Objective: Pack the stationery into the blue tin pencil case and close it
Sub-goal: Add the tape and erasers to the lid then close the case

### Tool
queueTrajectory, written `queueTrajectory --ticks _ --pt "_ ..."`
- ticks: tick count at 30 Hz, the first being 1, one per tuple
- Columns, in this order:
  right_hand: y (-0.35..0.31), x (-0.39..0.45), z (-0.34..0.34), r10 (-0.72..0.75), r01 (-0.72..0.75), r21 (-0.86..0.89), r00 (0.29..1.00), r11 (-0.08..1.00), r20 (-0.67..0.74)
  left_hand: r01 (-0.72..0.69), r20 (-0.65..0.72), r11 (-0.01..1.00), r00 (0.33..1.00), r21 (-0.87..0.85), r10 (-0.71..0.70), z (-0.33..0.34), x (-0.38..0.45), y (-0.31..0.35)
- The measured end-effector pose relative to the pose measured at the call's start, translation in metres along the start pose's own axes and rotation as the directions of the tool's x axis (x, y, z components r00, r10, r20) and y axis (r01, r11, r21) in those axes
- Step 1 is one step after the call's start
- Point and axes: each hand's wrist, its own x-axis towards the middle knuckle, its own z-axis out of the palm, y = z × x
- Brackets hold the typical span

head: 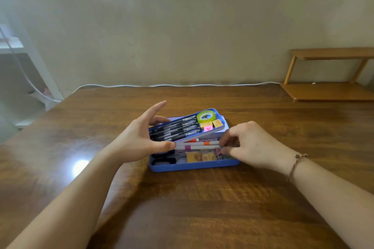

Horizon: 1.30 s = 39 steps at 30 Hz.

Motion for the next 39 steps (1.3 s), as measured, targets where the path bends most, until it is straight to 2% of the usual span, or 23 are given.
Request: queueTrajectory --ticks 6,10,15,16,18,20,21,24,29,34,39 --pt "-0.003 0.003 0.005 -0.010 0.012 -0.044 0.999 0.999 0.053 0.005 0.003 1.000 1.000 0.001 -0.005 0.000 0.001 -0.001" --pt "-0.002 0.005 0.008 0.006 -0.005 -0.037 0.999 0.999 0.035 0.012 0.016 1.000 1.000 0.001 -0.012 0.001 0.000 0.000" --pt "-0.002 0.009 0.001 0.071 -0.076 0.056 0.993 0.996 0.090 0.010 0.031 1.000 0.999 -0.004 -0.010 0.001 -0.001 0.004" --pt "0.002 0.010 -0.001 0.098 -0.103 0.085 0.993 0.991 0.065 0.010 0.034 1.000 0.999 -0.006 -0.010 0.001 -0.002 0.004" --pt "0.012 0.011 -0.004 0.156 -0.138 0.167 0.983 0.976 -0.099 0.005 0.038 1.000 0.999 -0.004 -0.005 0.003 -0.002 0.006" --pt "0.019 0.008 -0.006 0.232 -0.155 0.286 0.937 0.946 -0.259 -0.009 0.042 1.000 0.999 0.006 0.008 0.006 -0.002 0.008" --pt "0.020 0.007 -0.007 0.259 -0.159 0.334 0.925 0.929 -0.279 -0.016 0.049 1.000 0.999 0.011 0.015 0.009 -0.002 0.009" --pt "0.020 0.001 -0.002 0.261 -0.178 0.327 0.937 0.928 -0.231 -0.038 0.091 0.998 0.995 0.054 0.033 0.020 0.001 0.015" --pt "0.026 -0.004 0.010 0.276 -0.215 0.250 0.931 0.944 -0.241 -0.067 0.155 0.990 0.987 0.122 0.048 0.034 0.003 0.017" --pt "0.026 -0.008 0.017 0.254 -0.186 0.303 0.946 0.935 -0.201 -0.072 0.150 0.987 0.987 0.142 0.051 0.033 0.001 0.014" --pt "0.024 -0.008 0.022 0.214 -0.148 0.281 0.952 0.948 -0.220 -0.072 0.160 0.981 0.986 0.181 0.043 0.029 -0.001 0.013"
